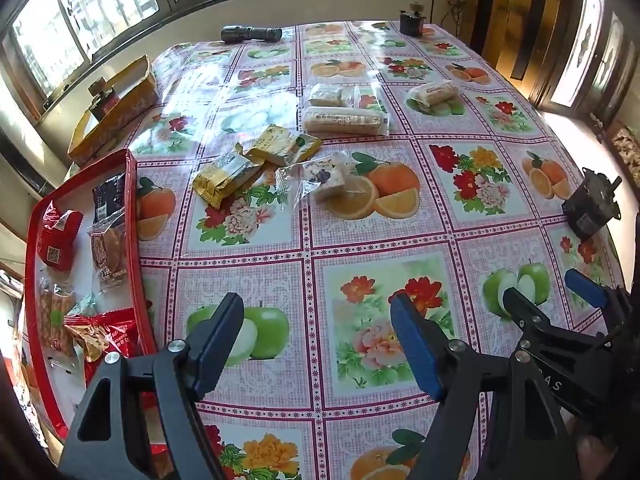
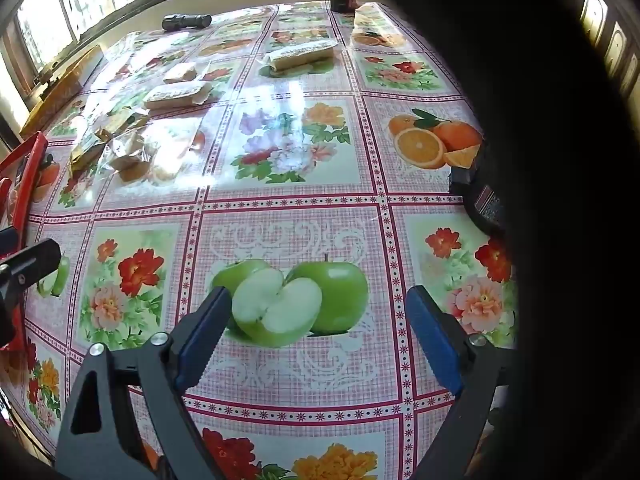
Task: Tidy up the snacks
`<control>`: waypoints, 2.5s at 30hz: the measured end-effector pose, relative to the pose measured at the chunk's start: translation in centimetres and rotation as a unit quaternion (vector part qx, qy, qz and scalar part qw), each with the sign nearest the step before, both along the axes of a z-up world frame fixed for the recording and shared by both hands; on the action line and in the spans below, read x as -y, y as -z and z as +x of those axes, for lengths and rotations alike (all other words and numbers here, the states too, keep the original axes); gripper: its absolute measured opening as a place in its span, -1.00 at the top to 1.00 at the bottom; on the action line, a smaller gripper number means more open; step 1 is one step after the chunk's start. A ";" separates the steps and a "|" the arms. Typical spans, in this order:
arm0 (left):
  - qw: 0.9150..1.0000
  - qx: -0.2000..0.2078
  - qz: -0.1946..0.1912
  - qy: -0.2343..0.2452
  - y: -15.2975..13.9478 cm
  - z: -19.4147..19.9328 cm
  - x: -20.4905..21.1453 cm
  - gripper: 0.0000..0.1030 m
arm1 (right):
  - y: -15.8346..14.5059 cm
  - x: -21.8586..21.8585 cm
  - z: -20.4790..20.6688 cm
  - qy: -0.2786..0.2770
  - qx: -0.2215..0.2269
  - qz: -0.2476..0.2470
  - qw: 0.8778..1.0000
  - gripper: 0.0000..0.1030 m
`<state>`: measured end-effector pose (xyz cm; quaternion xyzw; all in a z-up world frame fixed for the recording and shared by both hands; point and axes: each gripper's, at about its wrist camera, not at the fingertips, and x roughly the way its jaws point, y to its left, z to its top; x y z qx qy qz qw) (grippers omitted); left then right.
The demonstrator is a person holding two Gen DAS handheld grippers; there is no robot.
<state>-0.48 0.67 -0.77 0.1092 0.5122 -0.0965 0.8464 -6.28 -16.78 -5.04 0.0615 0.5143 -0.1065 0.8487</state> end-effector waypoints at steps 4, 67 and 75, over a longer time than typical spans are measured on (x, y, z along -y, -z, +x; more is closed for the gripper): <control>1.000 0.002 -0.001 0.000 -0.1 -0.1 -0.2 -0.48 | 0.2 0.2 0.1 0.001 0.001 0.004 1.000 -0.72; 0.999 0.022 -0.015 0.025 2.4 0.1 -3.1 -0.47 | 1.5 0.8 0.6 -0.005 0.032 -0.023 0.999 -1.00; 0.998 0.008 -0.048 0.038 2.4 0.0 -2.9 -0.47 | 1.5 0.8 0.6 -0.005 0.032 -0.023 0.999 -1.00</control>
